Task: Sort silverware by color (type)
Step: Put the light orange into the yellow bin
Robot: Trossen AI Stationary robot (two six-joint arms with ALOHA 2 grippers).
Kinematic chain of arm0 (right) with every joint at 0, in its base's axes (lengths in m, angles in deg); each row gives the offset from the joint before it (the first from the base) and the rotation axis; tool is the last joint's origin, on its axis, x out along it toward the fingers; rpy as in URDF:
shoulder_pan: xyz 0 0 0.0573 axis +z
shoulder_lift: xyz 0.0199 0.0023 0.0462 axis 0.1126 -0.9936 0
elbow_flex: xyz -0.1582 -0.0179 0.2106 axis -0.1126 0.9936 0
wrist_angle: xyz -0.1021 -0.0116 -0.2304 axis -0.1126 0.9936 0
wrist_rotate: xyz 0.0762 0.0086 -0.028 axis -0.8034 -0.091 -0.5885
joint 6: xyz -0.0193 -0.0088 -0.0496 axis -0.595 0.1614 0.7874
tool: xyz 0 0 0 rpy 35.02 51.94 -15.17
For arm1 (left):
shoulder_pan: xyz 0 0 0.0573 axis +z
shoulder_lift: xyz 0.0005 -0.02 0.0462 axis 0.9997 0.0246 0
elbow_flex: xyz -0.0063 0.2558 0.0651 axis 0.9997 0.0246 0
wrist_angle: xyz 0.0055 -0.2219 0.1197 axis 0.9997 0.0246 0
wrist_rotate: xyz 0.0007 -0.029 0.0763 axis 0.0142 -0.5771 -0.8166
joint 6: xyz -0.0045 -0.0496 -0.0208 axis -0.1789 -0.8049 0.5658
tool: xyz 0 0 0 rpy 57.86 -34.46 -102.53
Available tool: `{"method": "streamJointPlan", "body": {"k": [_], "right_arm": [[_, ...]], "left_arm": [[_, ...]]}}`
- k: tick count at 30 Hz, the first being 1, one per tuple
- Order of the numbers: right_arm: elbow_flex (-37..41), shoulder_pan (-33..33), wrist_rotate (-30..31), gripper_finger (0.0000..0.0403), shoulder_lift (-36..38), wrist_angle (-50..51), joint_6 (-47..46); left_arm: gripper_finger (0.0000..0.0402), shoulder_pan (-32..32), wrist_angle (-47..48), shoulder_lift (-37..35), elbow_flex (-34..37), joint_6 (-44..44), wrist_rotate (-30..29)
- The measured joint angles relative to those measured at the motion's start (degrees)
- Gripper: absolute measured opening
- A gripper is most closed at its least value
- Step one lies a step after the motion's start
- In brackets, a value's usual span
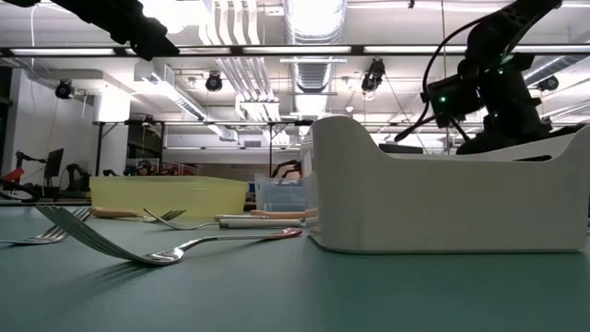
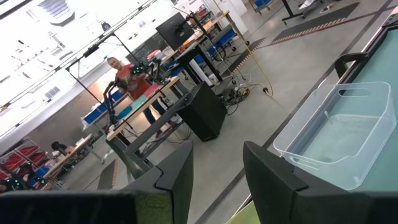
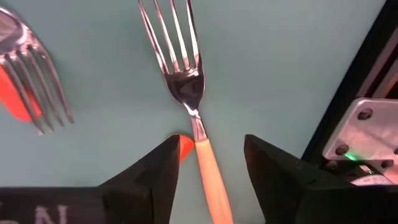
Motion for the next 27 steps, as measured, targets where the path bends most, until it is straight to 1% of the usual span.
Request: {"method": "streamJointPlan", "body": {"k": [5,18,22,27], "right_arm": [[2.3,0.0,0.1,0.0183,0.0,-3.1,0.8],[7.2,0.0,0.6,0.0175,0.2,-12.0,3.3],[7.9,0.0,0.8,0.0157,0.2,-12.7,3.1],[8.7,0.0,0.8,0.0116,0.2,-14.7,3.1]], "left_arm": [[0.0123,0.0,0.0,0.0,0.0,0.0,0.0],[0.0123,0.0,0.0,0.0,0.0,0.0,0.0],[0.0123,0.0,0.0,0.0,0.0,0.1,0.0],[0.0123,0.0,0.0,0.0,0.0,0.6,0.0]]}}
